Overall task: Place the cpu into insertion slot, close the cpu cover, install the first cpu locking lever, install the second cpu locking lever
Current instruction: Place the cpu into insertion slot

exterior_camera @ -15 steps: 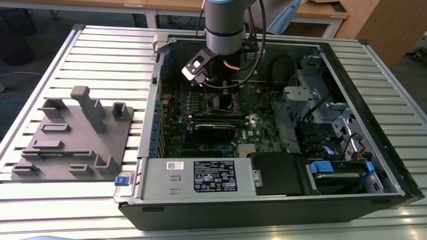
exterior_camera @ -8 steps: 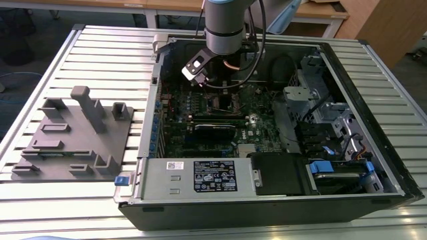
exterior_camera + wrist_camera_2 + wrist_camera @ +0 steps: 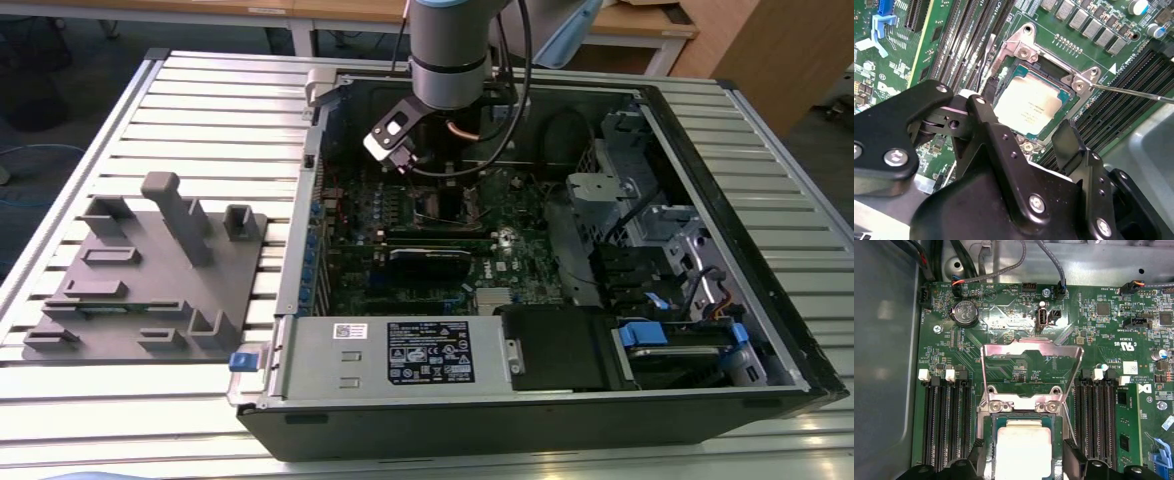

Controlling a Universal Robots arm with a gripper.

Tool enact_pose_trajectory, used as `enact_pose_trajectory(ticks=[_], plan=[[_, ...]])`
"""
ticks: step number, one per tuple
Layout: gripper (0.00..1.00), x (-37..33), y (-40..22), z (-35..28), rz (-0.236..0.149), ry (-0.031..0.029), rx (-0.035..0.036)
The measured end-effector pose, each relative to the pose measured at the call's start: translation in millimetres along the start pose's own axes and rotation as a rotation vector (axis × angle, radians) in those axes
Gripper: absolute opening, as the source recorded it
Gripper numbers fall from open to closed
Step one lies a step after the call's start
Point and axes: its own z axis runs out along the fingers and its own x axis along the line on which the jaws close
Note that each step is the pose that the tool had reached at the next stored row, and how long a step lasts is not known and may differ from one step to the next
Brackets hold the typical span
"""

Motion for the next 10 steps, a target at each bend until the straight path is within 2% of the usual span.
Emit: enact_pose_trajectory(ticks=[4, 10], plan=[[0.71, -0.1, 0.0, -0.3, 0.000, 0.0001, 0.0001], [0.71, -0.1, 0.4, -4.4, 0.000, 0.0003, -0.0001]])
